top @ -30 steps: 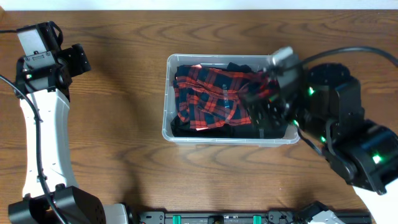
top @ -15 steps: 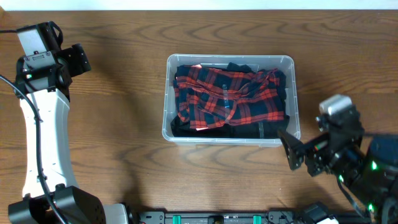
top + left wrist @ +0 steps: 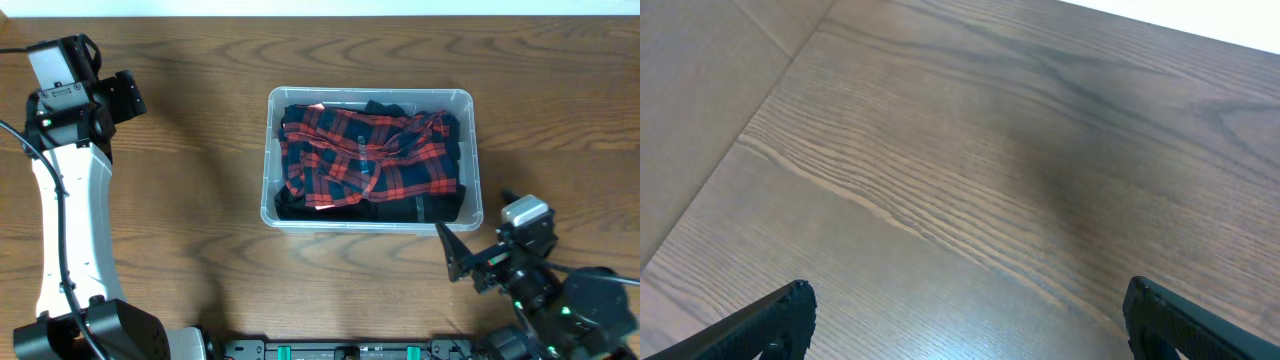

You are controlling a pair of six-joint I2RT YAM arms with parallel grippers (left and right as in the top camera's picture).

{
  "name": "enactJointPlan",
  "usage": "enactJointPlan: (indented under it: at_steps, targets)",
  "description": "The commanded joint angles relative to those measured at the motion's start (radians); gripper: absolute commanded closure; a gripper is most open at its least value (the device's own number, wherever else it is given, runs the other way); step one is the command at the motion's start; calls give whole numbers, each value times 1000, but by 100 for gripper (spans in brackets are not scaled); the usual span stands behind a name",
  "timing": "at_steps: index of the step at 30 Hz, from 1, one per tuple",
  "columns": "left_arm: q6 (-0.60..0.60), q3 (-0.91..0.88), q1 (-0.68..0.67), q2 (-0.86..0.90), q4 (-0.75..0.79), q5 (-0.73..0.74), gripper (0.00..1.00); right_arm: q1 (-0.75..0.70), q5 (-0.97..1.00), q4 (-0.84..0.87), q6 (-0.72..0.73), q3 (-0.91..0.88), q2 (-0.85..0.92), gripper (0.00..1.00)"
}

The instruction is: Pack container

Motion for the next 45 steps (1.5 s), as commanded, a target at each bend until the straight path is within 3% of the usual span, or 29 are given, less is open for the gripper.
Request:
enactJointPlan:
  at_steps: [1, 12, 24, 34, 45]
  targets:
    - [1, 3, 2, 0, -1, -8, 2, -5, 10, 81, -11, -113, -56, 1]
    - [1, 3, 2, 0, -1, -8, 2, -7, 20, 480, -13, -493, -256, 1]
    - [1, 3, 2, 0, -1, -8, 2, -61, 43, 783, -30, -734, -359, 1]
    - [1, 3, 3, 0, -1, -8, 2, -166, 36, 772, -30, -740, -372, 1]
    - [1, 3, 2, 0, -1, -8, 2, -209, 28, 600, -64, -740, -372, 1]
